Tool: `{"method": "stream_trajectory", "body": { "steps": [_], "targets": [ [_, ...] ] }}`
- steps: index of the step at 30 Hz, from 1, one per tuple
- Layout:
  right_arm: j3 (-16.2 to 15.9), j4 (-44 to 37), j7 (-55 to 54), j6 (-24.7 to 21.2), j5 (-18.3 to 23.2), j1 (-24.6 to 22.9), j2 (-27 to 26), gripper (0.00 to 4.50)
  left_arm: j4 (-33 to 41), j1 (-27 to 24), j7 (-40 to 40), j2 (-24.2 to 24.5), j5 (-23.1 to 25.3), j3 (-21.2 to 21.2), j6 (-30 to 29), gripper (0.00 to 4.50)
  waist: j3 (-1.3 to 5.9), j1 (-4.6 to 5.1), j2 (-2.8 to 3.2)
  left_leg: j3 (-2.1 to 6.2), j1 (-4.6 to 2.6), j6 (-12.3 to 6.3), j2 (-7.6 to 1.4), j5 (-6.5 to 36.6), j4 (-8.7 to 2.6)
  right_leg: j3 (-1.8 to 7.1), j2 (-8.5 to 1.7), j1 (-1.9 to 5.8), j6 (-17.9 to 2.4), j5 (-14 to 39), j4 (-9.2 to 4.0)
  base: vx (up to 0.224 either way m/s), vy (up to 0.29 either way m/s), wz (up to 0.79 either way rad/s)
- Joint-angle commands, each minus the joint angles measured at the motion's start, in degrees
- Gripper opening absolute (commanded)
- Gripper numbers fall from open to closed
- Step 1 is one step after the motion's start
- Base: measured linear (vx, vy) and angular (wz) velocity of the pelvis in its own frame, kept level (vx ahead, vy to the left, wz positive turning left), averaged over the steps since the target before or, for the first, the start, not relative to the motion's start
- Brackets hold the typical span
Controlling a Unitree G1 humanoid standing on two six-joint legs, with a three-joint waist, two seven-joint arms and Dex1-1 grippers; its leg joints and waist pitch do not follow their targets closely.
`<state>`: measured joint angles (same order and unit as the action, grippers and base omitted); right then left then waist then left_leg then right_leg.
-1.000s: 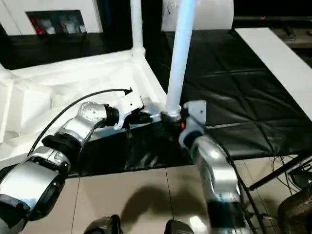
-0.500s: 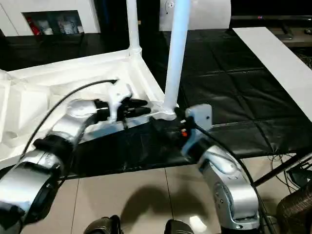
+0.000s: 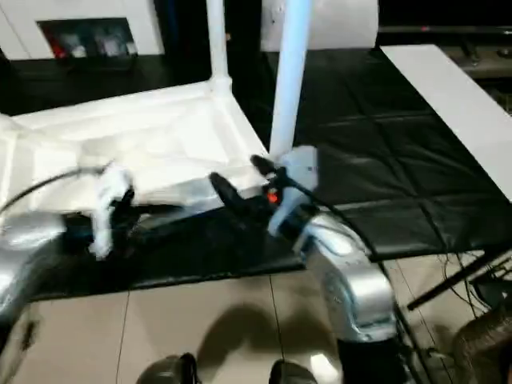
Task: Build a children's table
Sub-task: Rotate table base
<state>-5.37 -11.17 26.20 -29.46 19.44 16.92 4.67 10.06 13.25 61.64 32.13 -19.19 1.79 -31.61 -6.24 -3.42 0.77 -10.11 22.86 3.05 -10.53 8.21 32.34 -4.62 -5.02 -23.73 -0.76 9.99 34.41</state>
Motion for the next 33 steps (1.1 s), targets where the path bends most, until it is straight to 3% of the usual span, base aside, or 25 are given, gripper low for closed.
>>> {"method": "stream_trajectory", "body": {
  "steps": [1, 2, 3, 5, 7, 8, 9, 13, 16, 21, 25, 29, 33],
  "targets": [
    [-0.5, 2.3, -0.9, 0.6, -1.4, 1.6, -0.5, 4.5, 4.8, -1.9, -0.3, 1.6, -0.6, -0.5, -3.5, 2.94, 4.36, 0.4, 0.35, 0.72, -1.61, 1.07, -2.63, 15.8, -4.1, 3.24, -3.06, 2.59, -10.9, 14.1, -3.4, 0.0, 0.0, 0.0],
    [-0.3, 4.1, -2.0, 0.8, -2.2, 2.8, -0.9, 4.5, 6.0, -3.0, -1.0, 2.2, 0.5, -0.6, -4.5, 3.04, 4.27, 0.56, 0.42, 0.69, -1.59, 1.41, -2.47, 16.3, -4.2, 3.26, -2.87, 2.44, -10.0, 15.6, -3.57, 0.0, 0.0, 0.0],
    [0.3, 7.2, -3.9, 1.4, -3.5, 4.7, -1.3, 4.5, 7.4, -4.6, -2.7, 3.2, 2.7, -0.6, -5.7, 3.21, 4.28, 0.57, 0.41, 0.59, -2.1, 1.87, -2.42, 17.5, -4.04, 3.49, -2.78, 2.08, -9.4, 16.8, -3.8, 0.0, 0.0, 0.0],
    [1.2, 10.9, -6.0, 2.4, -4.7, 7.0, -1.5, 4.5, 7.9, -6.0, -5.7, 4.0, 5.7, -0.7, -7.0, 3.27, 4.22, 0.78, 0.31, 0.65, -1.88, 2.61, -2.17, 18.7, -4.09, 3.7, -2.7, 2.28, -8.3, 19.5, -3.94, 0.0, 0.0, 0.0],
    [2.3, 13.8, -7.4, 3.4, -5.0, 8.8, -1.7, 4.5, 7.9, -6.6, -9.2, 4.8, 7.7, -0.9, -8.4, 3.44, 4.27, 0.62, 0.27, 0.54, -2.4, 2.97, -2.14, 19.9, -3.86, 3.96, -2.69, 1.88, -7.3, 21.2, -4.18, 0.0, 0.0, 0.0],
    [2.5, 14.2, -7.6, 3.5, -5.1, 9.0, -1.8, 4.5, 8.1, -6.7, -9.7, 5.0, 7.9, -0.9, -8.7, 3.56, 4.26, 0.73, 0.24, 0.68, -2.24, 3.09, -2.05, 19.9, -3.9, 3.95, -2.62, 1.98, -7.1, 21.1, -4.07, 0.0, 0.0, 0.0],
    [3.4, 16.8, -9.0, 4.7, -5.5, 10.5, -1.8, 4.5, 8.4, -7.3, -12.1, 6.0, 8.8, -1.0, -10.1, 3.72, 4.64, 0.64, 0.51, 0.67, -2.41, 3.27, -2.0, 19.7, -3.78, 3.88, -2.47, 2.03, -7.2, 20.1, -3.95, 0.0, 0.0, 0.0],
    [6.2, 22.4, -12.3, 7.8, -6.7, 13.8, -1.6, 4.5, 7.7, -7.9, -17.0, 6.8, 12.6, -1.6, -10.8, 3.8, 4.91, 0.68, 0.28, 0.58, -2.1, 2.84, -1.96, 17.9, -3.53, 3.92, -2.26, 2.34, -7.8, 17.1, -3.67, 0.0, 0.0, 0.0],
    [9.0, 27.0, -15.9, 10.6, -7.6, 16.3, -0.6, 4.5, 5.4, -7.4, -21.2, 6.4, 16.1, -2.5, -9.1, 3.8, 5.05, 0.31, 0.35, 0.39, -2.51, 2.98, -1.96, 17.7, -3.22, 3.95, -2.15, 2.04, -8.4, 16.6, -3.7, 0.0, 0.0, 0.0],
    [11.7, 31.2, -18.7, 13.1, -7.9, 18.3, 1.0, 4.5, 4.7, -6.8, -24.4, 5.9, 16.3, -2.5, -7.6, 3.8, 5.22, -0.11, 0.31, 0.41, -2.6, 3.35, -1.92, 18.7, -3.11, 3.78, -1.92, 2.02, -8.0, 15.7, -3.48, 0.0, 0.0, 0.0],
    [13.1, 34.3, -18.2, 15.4, -7.9, 19.6, 3.9, 4.5, 4.1, -6.4, -26.2, 4.2, 17.1, -1.8, -5.6, 3.8, 5.32, 0.03, 0.23, 0.56, -2.25, 3.41, -1.72, 19.1, -2.9, 3.62, -1.97, 2.42, -7.6, 16.1, -3.44, 0.0, 0.0, 0.0],
    [13.0, 34.7, -17.2, 16.1, -8.2, 19.3, 5.1, 4.5, 3.3, -7.3, -28.9, 2.1, 18.1, -1.4, -2.0, 3.8, 5.5, 0.42, -0.16, 0.56, -1.8, 2.25, -1.59, 17.9, -2.64, 3.56, -2.16, 2.79, -8.0, 16.0, -3.53, 0.0, 0.0, 0.0],
    [11.2, 29.9, -14.7, 14.6, -7.7, 15.7, 4.8, 4.5, 5.1, -10.3, -33.3, -2.6, 17.3, -2.1, 1.6, 3.8, 5.68, 0.84, -0.43, 0.44, -1.49, 1.11, -1.7, 16.4, -2.39, 3.53, -2.13, 3.0, -8.4, 15.6, -3.57, 0.0, 0.0, 0.0]
  ]
}}
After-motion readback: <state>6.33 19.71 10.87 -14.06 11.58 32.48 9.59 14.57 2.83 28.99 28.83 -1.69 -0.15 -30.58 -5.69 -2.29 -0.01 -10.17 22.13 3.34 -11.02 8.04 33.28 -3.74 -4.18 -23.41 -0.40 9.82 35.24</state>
